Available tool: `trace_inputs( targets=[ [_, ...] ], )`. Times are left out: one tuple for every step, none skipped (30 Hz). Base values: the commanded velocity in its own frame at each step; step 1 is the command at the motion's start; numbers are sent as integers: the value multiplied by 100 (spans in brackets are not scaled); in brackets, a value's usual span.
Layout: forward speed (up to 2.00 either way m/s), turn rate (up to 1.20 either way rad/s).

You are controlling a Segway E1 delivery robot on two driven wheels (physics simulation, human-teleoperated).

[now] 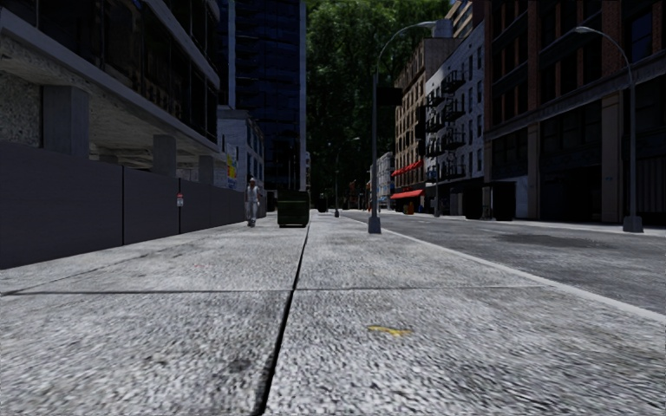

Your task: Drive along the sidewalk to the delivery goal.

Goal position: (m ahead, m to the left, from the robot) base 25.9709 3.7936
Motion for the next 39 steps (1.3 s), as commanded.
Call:
trace_inputs(
  targets=[
    [200, 35],
    [200, 35],
    [200, 35],
    [200, 35],
    [200, 35],
    [200, 35],
    [200, 35],
    [200, 18],
    [200, 18],
    [200, 0],
    [200, 0],
    [200, 0],
    [200, 0],
    [200, 0],
    [200, 0],
    [200, 0],
    [200, 0],
    [200, 0],
    [200, 0],
    [200, 0],
    [200, 0],
    [200, 0],
    [200, 0],
    [200, 0],
    [200, 0],
    [200, 0],
    [200, 0],
    [200, 0],
    [200, 0],
    [200, 0],
    [200, 0],
    [200, 0],
    [200, 0],
    [200, 0],
    [200, 0],
    [200, 0],
    [200, 0],
    [200, 0],
    [200, 0]
  ],
)
